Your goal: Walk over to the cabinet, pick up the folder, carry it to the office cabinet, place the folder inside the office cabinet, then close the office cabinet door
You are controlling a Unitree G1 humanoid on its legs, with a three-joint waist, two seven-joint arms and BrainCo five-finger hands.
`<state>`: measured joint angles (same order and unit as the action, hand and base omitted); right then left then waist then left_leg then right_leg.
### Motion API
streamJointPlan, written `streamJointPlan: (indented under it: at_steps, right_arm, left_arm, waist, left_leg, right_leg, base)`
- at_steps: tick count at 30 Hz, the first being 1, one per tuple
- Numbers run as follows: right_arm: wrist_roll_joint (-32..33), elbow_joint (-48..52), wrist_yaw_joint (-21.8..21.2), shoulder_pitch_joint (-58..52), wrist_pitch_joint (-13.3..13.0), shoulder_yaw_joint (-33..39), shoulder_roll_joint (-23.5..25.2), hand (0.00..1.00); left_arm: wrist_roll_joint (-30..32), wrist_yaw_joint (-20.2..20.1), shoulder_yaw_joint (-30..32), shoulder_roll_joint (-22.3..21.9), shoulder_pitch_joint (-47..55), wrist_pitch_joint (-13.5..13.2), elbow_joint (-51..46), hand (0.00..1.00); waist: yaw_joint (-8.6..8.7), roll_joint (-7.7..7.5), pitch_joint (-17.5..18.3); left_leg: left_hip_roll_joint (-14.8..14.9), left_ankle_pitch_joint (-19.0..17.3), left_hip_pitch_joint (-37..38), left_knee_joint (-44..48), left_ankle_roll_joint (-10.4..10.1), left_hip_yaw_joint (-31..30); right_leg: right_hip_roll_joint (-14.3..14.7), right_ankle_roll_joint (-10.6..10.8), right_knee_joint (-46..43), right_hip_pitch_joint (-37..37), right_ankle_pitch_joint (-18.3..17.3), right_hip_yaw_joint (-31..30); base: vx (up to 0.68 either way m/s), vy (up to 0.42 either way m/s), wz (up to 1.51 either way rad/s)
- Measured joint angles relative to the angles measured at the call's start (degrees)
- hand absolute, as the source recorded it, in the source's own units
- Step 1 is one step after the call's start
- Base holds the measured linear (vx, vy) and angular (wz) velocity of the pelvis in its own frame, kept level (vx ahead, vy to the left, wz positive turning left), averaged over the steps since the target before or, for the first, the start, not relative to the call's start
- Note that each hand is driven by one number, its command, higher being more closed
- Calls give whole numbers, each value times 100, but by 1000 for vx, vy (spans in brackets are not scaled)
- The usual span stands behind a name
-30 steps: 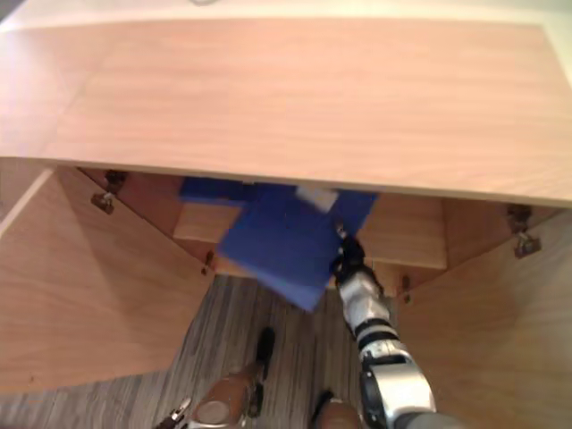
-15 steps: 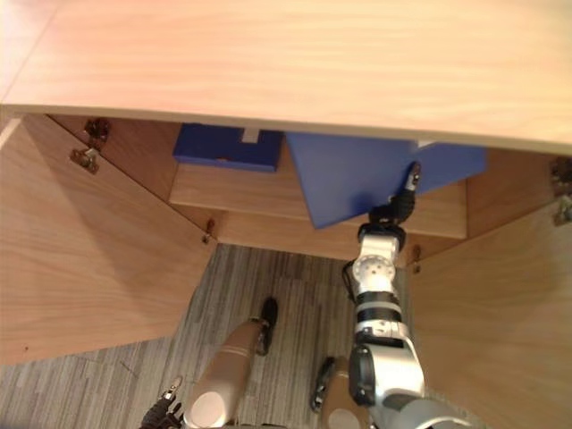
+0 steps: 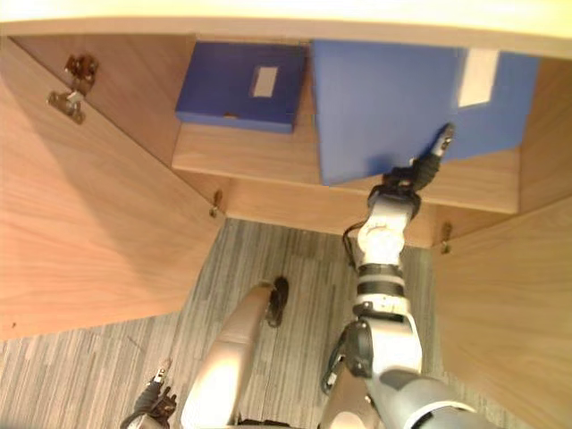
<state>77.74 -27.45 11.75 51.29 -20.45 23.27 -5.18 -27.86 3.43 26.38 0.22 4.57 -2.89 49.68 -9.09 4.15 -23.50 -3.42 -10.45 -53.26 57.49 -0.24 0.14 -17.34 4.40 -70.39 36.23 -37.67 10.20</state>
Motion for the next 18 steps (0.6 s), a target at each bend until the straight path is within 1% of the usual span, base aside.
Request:
streamJointPlan:
  at_steps: [1,2,3,5,9,14,15,18]
  right_arm:
    - [30,-70,42,132,-27,65,-83,100]
    - [113,-243,143,461,-67,197,-360,100]
    - [165,-313,187,576,-93,226,-471,100]
    - [240,-550,341,941,-120,269,-842,100]
    - [328,-887,596,1509,-119,263,-1272,100]
    - [447,-1473,971,2038,-104,244,-1540,100]
    - [447,-1563,1035,2099,-72,227,-1573,100]
    - [437,-1935,1149,2304,159,126,-1725,100]
  left_arm:
    - [-32,16,-17,1,0,0,-12,0]
    - [-97,47,-103,-7,-16,0,-21,0]
    - [-99,68,-119,-8,-16,0,-22,0]
    - [-130,145,-119,-5,-40,1,-53,0]
    - [-153,200,-120,0,-191,2,-82,0]
    - [-86,311,-116,12,-261,13,-83,0]
    - [-73,332,-102,17,-265,14,-87,0]
    - [-62,406,34,73,-283,15,-95,0]
  waist:
    - [-6,3,-4]
    - [-19,60,-45]
    - [-38,68,-49]
    - [-85,83,-62]
    - [-120,155,-115]
    - [-187,204,-162]
    - [-190,216,-173]
    - [-203,219,-176]
  left_leg:
    - [-13,18,-81,19,6,-5]
    - [-45,62,-224,58,11,-28]
    - [-49,66,-286,81,11,-27]
    - [-85,116,-477,110,23,-28]
    - [-169,237,-765,112,-7,-38]
    - [-172,364,-1186,172,-45,-58]
    - [-172,381,-1254,173,-57,-58]
    - [-165,453,-1478,177,-97,-66]
  right_leg:
    - [-15,0,-39,76,-3,1]
    - [-53,0,-112,205,-3,25]
    - [-63,0,-150,270,-3,19]
    - [-97,8,-251,477,-8,8]
    - [-195,-14,-447,808,-26,4]
    - [-222,-73,-700,1292,-55,-5]
    - [-229,-83,-731,1367,-60,-4]
    - [-232,-107,-831,1622,-70,-4]
  base:
    - [-52,54,16]
    - [-42,49,12]
    - [-49,56,12]
    - [-39,36,6]
    - [-48,8,11]
    - [-46,-16,6]
    - [-38,-21,4]
    - [-26,-36,5]
